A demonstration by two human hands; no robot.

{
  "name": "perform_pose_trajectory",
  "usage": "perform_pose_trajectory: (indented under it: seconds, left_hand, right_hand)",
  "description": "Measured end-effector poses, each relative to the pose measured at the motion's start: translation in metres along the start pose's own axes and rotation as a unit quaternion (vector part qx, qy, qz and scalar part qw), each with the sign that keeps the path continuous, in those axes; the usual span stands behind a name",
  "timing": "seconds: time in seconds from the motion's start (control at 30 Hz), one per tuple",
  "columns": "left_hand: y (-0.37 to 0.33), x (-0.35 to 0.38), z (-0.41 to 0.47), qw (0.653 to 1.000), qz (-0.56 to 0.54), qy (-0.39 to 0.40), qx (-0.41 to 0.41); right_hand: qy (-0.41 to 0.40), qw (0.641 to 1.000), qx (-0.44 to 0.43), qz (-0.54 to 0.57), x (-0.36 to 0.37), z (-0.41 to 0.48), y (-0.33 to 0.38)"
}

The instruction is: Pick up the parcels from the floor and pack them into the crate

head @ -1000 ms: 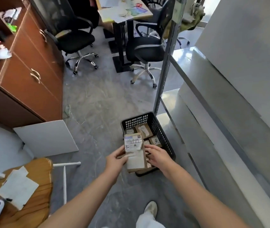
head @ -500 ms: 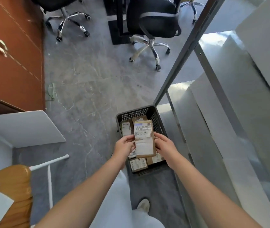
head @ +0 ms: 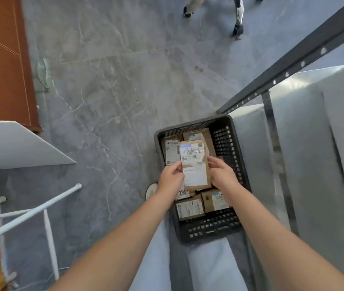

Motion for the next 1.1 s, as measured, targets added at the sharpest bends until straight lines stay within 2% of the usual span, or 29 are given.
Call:
perform_pose_trajectory:
  seconds: [0.23, 0.43, 0.57, 0.73, 0.83, 1.0, 1.1]
  left_hand:
    - [0.076, 0.018, 0.118, 0.999, 0.027, -0.033, 0.009]
    - [0.091, 0.02, 0.186, 0.98, 0.122, -0.154, 0.014]
    - [0.102, 0.023, 0.211, 0.972, 0.134, -0.195, -0.004]
    - [0.098, 0.028, 0.212, 0.975, 0.159, -0.157, -0.017]
    - [0.088, 0.019, 0.207, 0.98, 0.124, -0.156, -0.007]
    - [0.079, 0.008, 0.183, 0.987, 0.103, -0.119, 0.01]
    - [0.045, 0.007, 0.141, 0.982, 0.151, -0.104, 0.045]
  right_hand:
    - [0.052, 0.997, 0.009, -0.063, 0.036, 0.132, -0.044]
    - [0.079, 0.996, -0.008, -0.027, 0.062, 0.202, -0.069]
    - [0.112, 0.992, -0.038, -0.053, 0.083, 0.233, -0.076]
    - [0.138, 0.987, -0.021, -0.076, 0.104, 0.25, -0.087]
    - [0.144, 0.985, -0.02, -0.094, 0.109, 0.242, -0.091]
    - [0.072, 0.991, -0.062, -0.093, 0.091, 0.211, -0.069]
    - [0.052, 0.984, -0.123, -0.118, 0.074, 0.165, -0.037]
Point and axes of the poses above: each hand's wrist, its own z-axis towards the middle knuckle, its own x-axis out of the palm, y = z × x, the point moved 6 cm from there along z, towards the middle knuckle, and after that the axes turned 4 degrees about z, right-handed, at the moved point
